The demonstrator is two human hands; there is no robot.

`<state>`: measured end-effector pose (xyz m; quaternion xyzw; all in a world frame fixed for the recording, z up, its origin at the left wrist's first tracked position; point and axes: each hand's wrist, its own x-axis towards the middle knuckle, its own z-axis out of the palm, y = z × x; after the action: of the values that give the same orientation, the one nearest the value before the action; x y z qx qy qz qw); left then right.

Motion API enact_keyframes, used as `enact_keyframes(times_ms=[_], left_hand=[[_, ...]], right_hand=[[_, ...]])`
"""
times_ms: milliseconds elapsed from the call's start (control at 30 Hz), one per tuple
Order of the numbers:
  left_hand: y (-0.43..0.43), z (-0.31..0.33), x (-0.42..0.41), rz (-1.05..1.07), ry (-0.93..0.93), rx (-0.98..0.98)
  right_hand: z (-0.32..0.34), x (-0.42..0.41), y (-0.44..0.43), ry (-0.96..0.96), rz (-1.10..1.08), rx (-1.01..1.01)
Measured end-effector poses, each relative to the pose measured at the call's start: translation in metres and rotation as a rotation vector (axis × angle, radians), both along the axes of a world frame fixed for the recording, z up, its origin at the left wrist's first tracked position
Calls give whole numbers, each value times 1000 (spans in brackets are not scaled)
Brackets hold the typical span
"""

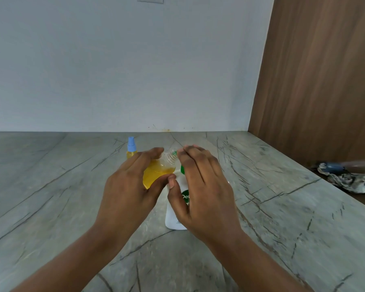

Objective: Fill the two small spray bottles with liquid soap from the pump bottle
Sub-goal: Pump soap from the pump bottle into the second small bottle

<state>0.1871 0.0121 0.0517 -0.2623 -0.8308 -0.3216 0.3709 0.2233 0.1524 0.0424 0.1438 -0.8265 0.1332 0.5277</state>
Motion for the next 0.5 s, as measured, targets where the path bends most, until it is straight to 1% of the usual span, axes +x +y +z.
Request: enact_keyframes(times_ms=[167,500], left_hand=[[2,2,1,-5,-24,-1],[3,12,3,-13,-12,25]], right_hand=[[4,2,0,-7,-2,-2],[20,1,1,11,-41,19]])
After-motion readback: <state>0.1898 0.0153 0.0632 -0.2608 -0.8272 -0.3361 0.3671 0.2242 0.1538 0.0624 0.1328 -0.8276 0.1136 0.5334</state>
